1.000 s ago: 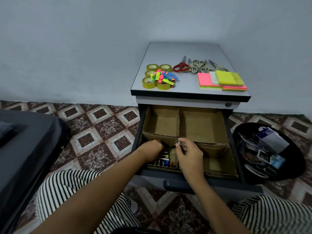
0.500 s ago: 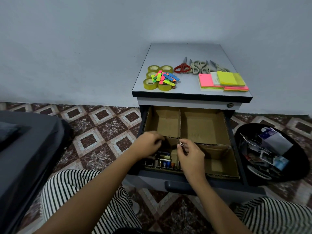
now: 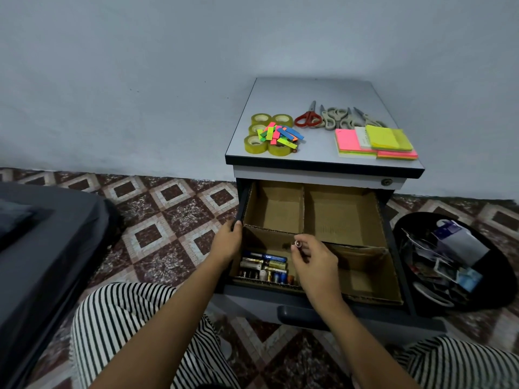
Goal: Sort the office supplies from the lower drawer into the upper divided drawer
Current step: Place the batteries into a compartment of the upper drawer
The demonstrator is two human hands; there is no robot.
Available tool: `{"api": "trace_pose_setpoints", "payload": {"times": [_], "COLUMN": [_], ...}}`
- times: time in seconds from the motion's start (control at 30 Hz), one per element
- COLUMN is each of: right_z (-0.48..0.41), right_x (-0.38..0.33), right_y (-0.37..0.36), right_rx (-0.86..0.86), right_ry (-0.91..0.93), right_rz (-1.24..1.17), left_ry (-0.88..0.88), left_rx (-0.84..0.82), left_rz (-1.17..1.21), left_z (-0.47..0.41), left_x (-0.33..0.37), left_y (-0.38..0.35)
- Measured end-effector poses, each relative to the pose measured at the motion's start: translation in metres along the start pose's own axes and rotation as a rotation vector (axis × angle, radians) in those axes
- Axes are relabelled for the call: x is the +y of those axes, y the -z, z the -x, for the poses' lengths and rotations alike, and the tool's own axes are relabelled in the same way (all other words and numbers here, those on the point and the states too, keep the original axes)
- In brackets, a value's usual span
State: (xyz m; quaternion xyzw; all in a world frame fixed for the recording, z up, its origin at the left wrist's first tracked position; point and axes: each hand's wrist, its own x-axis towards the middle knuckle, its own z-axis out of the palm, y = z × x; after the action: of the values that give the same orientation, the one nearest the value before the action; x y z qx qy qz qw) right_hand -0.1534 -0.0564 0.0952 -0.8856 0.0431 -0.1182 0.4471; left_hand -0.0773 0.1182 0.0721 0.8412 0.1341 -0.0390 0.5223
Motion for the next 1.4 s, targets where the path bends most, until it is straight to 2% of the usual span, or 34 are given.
{"api": "trace_pose_setpoints", "payload": {"times": [0.13, 0.23, 0.33, 0.43, 0.57, 0.67, 0.8, 0.93, 1.17, 1.4], "right_z": [-0.014, -0.028, -0.046, -0.054, -0.052, -0.056, -0.060, -0.062, -0.063, -0.059], "right_x": [-0.018, -0.026, -0.018, -0.005, -0.001, 0.001, 0.008, 0.015, 0.018, 0.015], "right_y": [-0.013, -0.040, -0.071, -0.086, -0.088, -0.098, -0.109, -0.111, -0.112, -0.109], "right_rx": [-0.126, -0.230, -0.237, -0.281, -0.247, -0.142, -0.118, -0.129, -0.130, -0.209], "right_ry": [-0.053, -0.233, -0.555, -0.684, -0.773, -0.858, -0.835, -0.862, -0.831, -0.780], "right_rz": [0.062, 0.090, -0.047, -0.263, -0.437, -0.408, -0.204, -0.253, -0.154, -0.105], "left_ry": [0.066, 0.096, 0.090, 0.091, 0.095, 0.104, 0.115, 0.108, 0.097, 0.095], "left_rx": [-0.009, 0.007, 0.026, 0.034, 0.042, 0.039, 0.028, 0.035, 0.030, 0.026], "left_rz": [0.074, 0.119, 0.140, 0.137, 0.142, 0.176, 0.187, 0.180, 0.183, 0.182], "left_z": [-0.002, -0.001, 0.001, 0.001, -0.002, -0.002, -0.001, -0.001, 0.001, 0.001], "left_x": [0.001, 0.001, 0.003, 0.002, 0.000, 0.001, 0.001, 0.002, 0.002, 0.003], "left_y": [0.001, 0.001, 0.002, 0.001, 0.000, 0.000, 0.000, 0.000, 0.001, 0.001]}}
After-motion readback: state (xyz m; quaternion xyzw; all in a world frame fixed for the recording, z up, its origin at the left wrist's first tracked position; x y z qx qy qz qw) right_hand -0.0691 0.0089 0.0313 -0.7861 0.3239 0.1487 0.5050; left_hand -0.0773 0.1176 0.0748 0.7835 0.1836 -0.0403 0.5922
